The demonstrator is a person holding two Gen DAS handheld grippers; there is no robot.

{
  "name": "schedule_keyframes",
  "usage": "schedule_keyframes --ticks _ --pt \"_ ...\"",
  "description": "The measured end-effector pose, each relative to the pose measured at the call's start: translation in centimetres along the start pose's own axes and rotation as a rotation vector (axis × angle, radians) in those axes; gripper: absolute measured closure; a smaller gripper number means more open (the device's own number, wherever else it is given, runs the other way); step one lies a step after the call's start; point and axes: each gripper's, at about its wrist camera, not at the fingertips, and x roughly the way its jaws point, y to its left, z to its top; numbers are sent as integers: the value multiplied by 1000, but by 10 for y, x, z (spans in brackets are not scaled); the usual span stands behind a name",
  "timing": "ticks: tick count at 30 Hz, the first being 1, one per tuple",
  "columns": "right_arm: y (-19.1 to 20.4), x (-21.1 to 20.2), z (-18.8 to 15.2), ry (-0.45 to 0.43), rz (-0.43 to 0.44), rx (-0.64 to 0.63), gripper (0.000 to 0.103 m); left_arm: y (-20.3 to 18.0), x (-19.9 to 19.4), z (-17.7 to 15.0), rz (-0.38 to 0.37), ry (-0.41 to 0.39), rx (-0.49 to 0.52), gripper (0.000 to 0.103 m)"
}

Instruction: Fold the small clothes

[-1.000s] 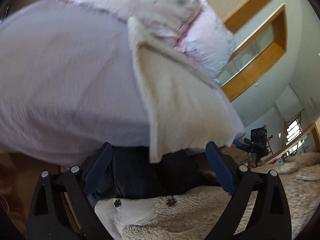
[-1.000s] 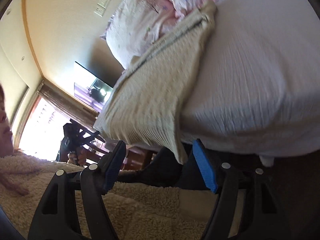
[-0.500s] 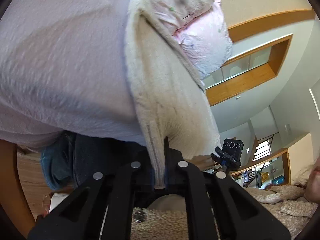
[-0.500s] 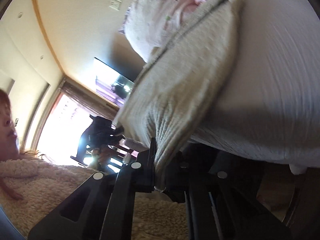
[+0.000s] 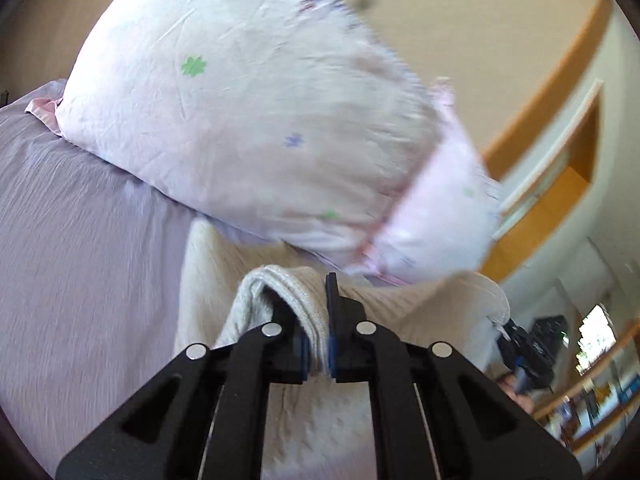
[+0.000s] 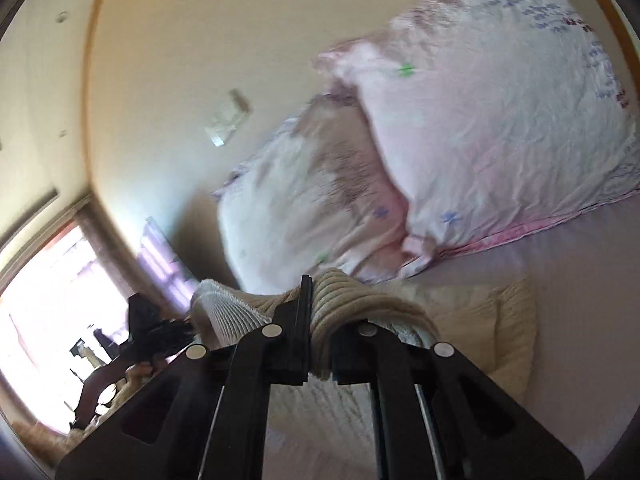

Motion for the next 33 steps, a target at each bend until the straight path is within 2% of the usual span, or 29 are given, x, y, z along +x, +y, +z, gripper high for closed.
schedule_keyframes --ticks 1,3,5,6,7,8,9,10,12,14,15,16,18,21,23,24,25,27,29,31,33 --pt "-14 20 4 13 -70 38 96 8 24 7 27 23 -33 96" --pt "-45 61 -1 99 -224 150 95 20 61 13 79 98 -70 96" --pt "-69 82 -12 183 -311 245 86 27 80 8 94 145 -98 90" --pt "-73 82 -16 179 -338 255 69 27 79 6 70 145 -107 69" --pt "-75 78 -17 145 -353 245 47 26 74 6 46 136 -107 37" --pt "-73 67 -17 87 -366 228 33 25 64 5 40 113 -99 24" --pt "-70 61 -12 52 -392 223 4 23 49 6 44 67 -82 11" --pt "-66 46 -9 -17 -411 211 1 21 40 9 43 34 -67 9" --pt "-61 27 -8 -100 -376 164 1 25 19 13 77 11 -53 9" --pt "-60 17 -7 -137 -356 139 1 38 14 14 108 42 -68 11" --pt "-62 14 -8 -136 -341 143 1 48 16 13 124 74 -85 16" --pt "-66 13 -8 -124 -321 160 1 54 19 11 141 102 -97 27" --pt "-67 18 -8 -98 -309 184 1 70 30 4 167 170 -123 37" --pt "-64 26 -11 -67 -293 193 1 82 45 -7 155 228 -169 42" --pt "-59 27 -10 -66 -282 187 1 81 47 -10 148 213 -167 43" --pt "-59 28 -11 -67 -275 188 1 80 50 -12 142 216 -167 48" --pt "-59 27 -11 -68 -262 191 1 80 55 -14 118 235 -187 63" --pt "-60 25 -10 -64 -235 207 1 84 61 -22 86 255 -258 81" --pt "-62 23 -9 -60 -211 222 1 88 59 -26 27 242 -344 85" --pt "-62 18 -6 -68 -197 220 1 78 54 -25 -85 203 -425 88" --pt "-62 8 0 -90 -183 206 1 45 50 -19 -183 153 -411 89"
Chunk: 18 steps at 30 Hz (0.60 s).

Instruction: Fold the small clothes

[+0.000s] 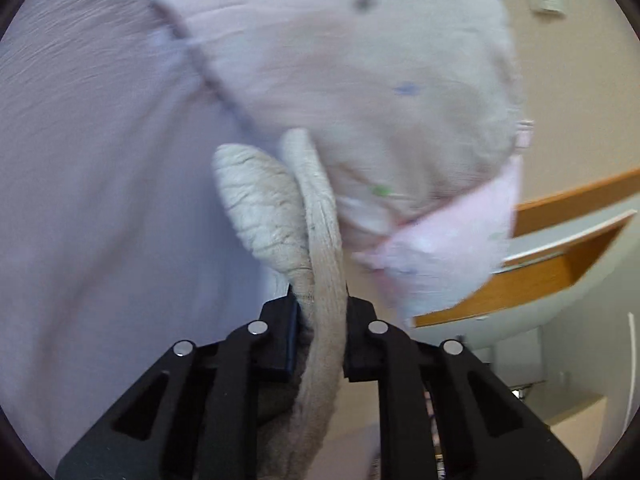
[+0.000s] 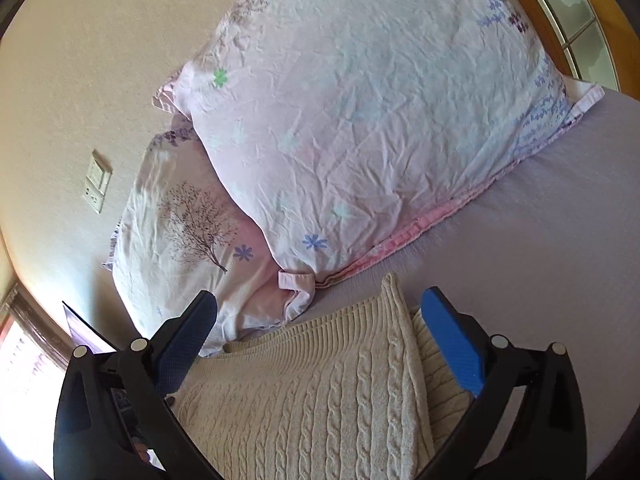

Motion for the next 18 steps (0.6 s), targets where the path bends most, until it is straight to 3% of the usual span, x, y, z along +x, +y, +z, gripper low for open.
schedule_keyframes --ticks 2,5,7,9,11,12,13,14,15,16,18 --pt "0 -9 7 -19 10 -22 1 -40 16 -10 -108 9 45 89" --pt "-5 -20 15 -45 2 -34 1 -107 80 -41 -284 98 106 89" --pt "-12 -22 21 -34 1 -29 1 -137 146 -68 -365 214 98 87" --pt "-25 -23 27 -8 6 2 1 -150 212 -97 -412 378 36 78" --pt "-41 -24 32 22 12 55 1 -157 239 -117 -429 472 9 78" --pt "-48 -24 34 41 21 80 1 -161 238 -123 -427 481 45 72" --pt "-54 -23 35 72 18 103 1 -164 230 -122 -415 458 91 53" --pt "-58 -21 35 96 21 118 1 -164 218 -119 -392 416 132 42" --pt "-59 -15 34 139 23 127 1 -162 198 -110 -330 332 192 27" --pt "-59 -8 32 189 15 126 1 -160 183 -103 -258 268 243 22" --pt "-57 12 23 301 -51 105 1 -150 162 -90 -20 168 360 21"
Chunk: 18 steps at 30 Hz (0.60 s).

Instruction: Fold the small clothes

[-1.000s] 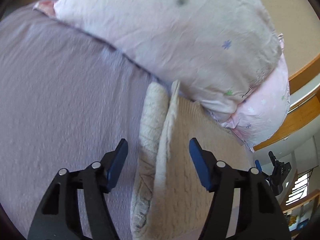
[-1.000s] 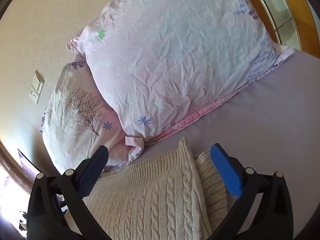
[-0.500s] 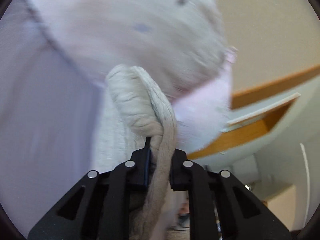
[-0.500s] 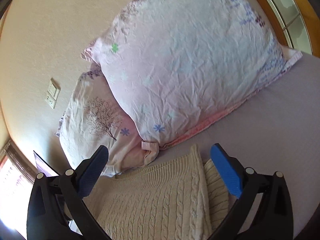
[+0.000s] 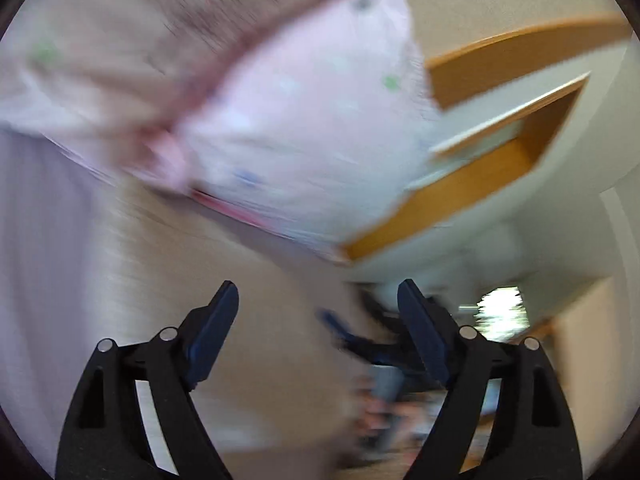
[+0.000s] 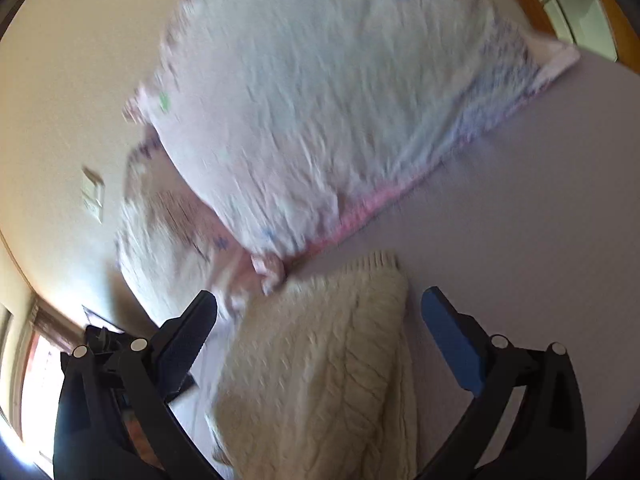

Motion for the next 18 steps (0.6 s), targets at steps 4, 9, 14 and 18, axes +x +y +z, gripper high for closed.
schedule_keyframes --ticks 4,9,14,18 --pt "-5 27 -7 123 -70 11 17 32 4 -7 233 90 16 20" --pt "-8 34 -15 150 -50 4 38 47 31 -33 244 195 6 20" --pt "-3 34 -24 135 24 3 69 45 35 -35 173 152 -5 51" --pt "38 37 -34 128 166 -74 73 57 -18 -29 119 135 32 64"
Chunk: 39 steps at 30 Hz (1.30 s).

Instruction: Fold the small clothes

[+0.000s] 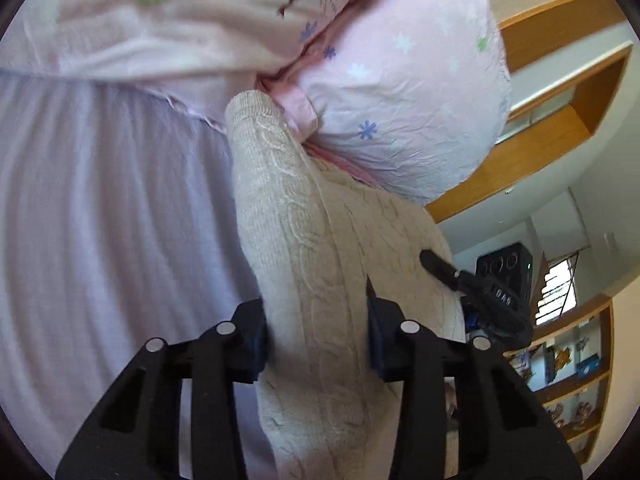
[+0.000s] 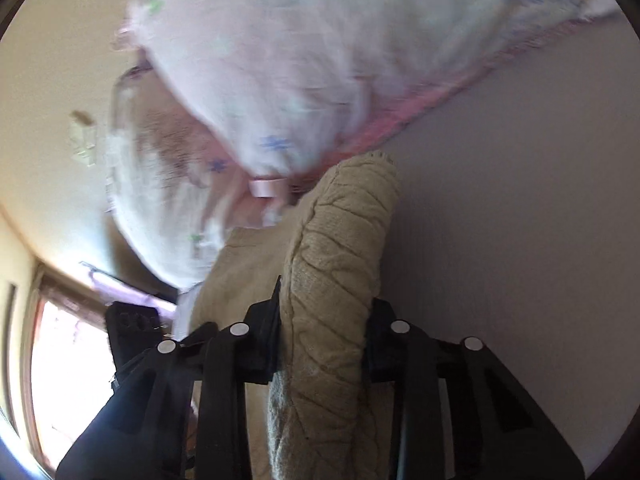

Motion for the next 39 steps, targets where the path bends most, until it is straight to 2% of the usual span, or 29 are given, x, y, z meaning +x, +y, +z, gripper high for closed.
schedule_keyframes --ticks 2,5,6,8,9,10,12,13,14,15,16,17,20,21,22,23,24,25,27,29,30,31,35,37,39 --pt "26 22 -1 -5 16 -74 73 5 -26 2 88 -53 62 63" --pt "43 53 -3 15 -112 -110 71 27 -57 13 278 -132 107 55" --pt "43 50 -6 12 -113 -88 71 35 -69 12 330 -165 90 55" --pt "45 30 -18 -11 -46 -76 62 43 -97 4 310 -231 82 50" --pt "48 19 -25 -27 -44 -87 58 43 -109 -1 299 -244 87 41" --pt "52 12 -32 -34 -54 -102 58 41 -116 -7 303 -255 97 35" --pt "61 10 -49 5 -70 -136 58 36 -129 -23 317 -269 120 32" --pt "65 13 -56 32 -76 -155 61 36 -131 -32 324 -264 127 30" --pt "70 19 -66 52 -143 -201 72 34 -128 -33 331 -256 128 29" --pt "72 21 -69 40 -230 -231 95 31 -124 -42 345 -244 131 27" --pt "70 21 -70 15 -305 -235 95 31 -124 -45 360 -232 134 24" --pt "64 17 -70 -18 -339 -193 95 28 -120 -52 375 -222 138 21" --pt "59 8 -73 -78 -373 -140 95 27 -118 -83 416 -211 138 6" --pt "63 5 -78 -89 -362 -152 94 27 -116 -90 469 -215 118 2" --pt "67 -1 -83 -102 -352 -166 93 28 -115 -97 500 -228 99 2" --pt "74 -9 -92 -125 -362 -182 90 28 -111 -100 517 -220 82 2" --pt "79 -17 -100 -147 -378 -200 77 30 -108 -103 523 -205 72 2" --pt "85 -27 -111 -170 -378 -227 49 30 -105 -106 536 -188 61 2" --pt "91 -33 -124 -191 -382 -271 16 29 -96 -109 588 -162 54 2" --pt "97 -27 -135 -175 -451 -327 13 25 -88 -114 614 -152 86 2" --pt "101 -24 -142 -167 -498 -347 5 22 -83 -117 620 -146 121 2" --pt "102 -20 -148 -157 -536 -371 2 18 -78 -121 634 -139 157 2" --pt "107 7 -162 -70 -604 -452 2 9 -60 -128 689 -100 244 2" --pt "106 17 -166 -42 -620 -465 2 8 -52 -129 735 -77 269 2" --pt "103 25 -170 -8 -638 -464 2 7 -50 -130 746 -65 282 2"
